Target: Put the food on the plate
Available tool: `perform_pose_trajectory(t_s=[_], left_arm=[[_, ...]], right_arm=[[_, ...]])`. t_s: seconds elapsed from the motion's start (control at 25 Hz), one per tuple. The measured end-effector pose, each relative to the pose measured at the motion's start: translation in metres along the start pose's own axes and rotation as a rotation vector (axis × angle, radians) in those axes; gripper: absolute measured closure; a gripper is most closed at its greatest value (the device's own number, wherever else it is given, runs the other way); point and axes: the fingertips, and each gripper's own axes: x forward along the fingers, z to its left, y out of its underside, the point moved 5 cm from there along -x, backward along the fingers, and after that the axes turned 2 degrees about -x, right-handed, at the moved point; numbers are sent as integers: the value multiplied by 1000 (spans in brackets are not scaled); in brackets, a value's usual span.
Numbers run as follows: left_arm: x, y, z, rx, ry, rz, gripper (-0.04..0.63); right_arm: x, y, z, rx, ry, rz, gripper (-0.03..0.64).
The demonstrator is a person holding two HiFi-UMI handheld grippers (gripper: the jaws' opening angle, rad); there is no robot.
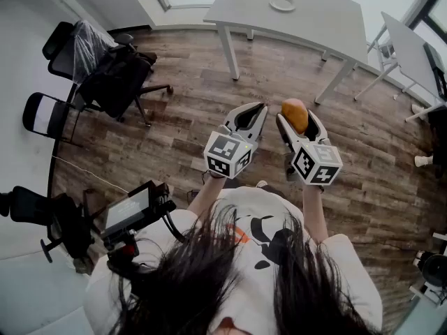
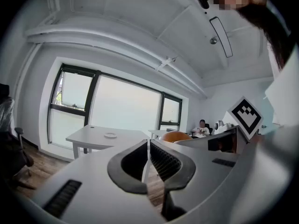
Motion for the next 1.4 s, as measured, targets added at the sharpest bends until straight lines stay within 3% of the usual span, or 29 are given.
perform_pose_trajectory(t_s=[0.48, 1.4], left_arm=[[7, 2, 4, 1, 0, 22, 591], [3, 17, -15, -11, -49, 55, 589]], right_arm=[[5, 0, -9, -4, 27, -9, 244], [-5, 13, -23, 15, -8, 32, 245]])
